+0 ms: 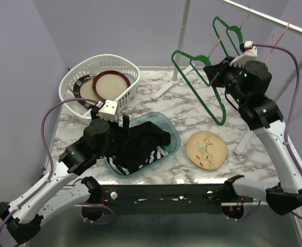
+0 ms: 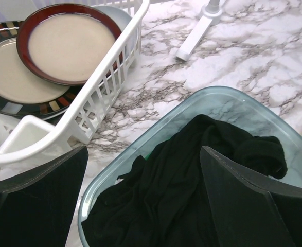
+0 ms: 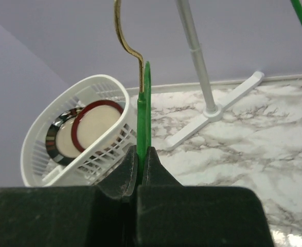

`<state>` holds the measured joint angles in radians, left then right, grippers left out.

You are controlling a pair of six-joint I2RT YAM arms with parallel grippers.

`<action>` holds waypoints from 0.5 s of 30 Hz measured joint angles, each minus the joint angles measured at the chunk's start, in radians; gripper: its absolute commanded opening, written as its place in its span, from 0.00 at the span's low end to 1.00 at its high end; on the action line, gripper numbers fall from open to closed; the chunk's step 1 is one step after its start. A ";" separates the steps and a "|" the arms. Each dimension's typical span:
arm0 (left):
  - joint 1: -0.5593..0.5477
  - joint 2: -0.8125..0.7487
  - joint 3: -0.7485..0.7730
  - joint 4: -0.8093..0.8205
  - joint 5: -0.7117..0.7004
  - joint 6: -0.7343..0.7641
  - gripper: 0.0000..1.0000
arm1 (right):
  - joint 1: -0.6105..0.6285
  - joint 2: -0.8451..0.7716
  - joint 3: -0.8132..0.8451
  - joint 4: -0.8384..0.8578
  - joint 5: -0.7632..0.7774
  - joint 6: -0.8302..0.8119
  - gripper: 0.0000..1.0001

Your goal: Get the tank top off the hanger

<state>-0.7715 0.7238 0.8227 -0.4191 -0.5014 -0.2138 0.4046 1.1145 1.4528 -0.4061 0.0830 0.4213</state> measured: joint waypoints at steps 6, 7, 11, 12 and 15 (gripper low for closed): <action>0.000 -0.034 -0.001 0.027 0.023 0.004 0.99 | 0.001 0.234 0.237 0.079 0.050 -0.123 0.01; 0.000 -0.034 -0.001 0.027 0.023 0.005 0.99 | 0.001 0.282 0.294 0.082 0.061 -0.144 0.01; 0.005 -0.034 -0.001 0.025 0.023 0.007 0.99 | 0.002 0.448 0.528 0.041 0.109 -0.212 0.01; 0.005 -0.037 -0.001 0.025 0.023 0.007 0.99 | 0.002 0.481 0.580 0.023 0.118 -0.222 0.01; 0.006 -0.046 -0.001 0.025 0.023 0.008 0.99 | 0.002 0.560 0.713 -0.042 0.153 -0.251 0.01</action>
<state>-0.7650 0.6781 0.8215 -0.3939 -0.4789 -0.2058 0.4061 1.6749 2.1654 -0.4484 0.2356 0.1707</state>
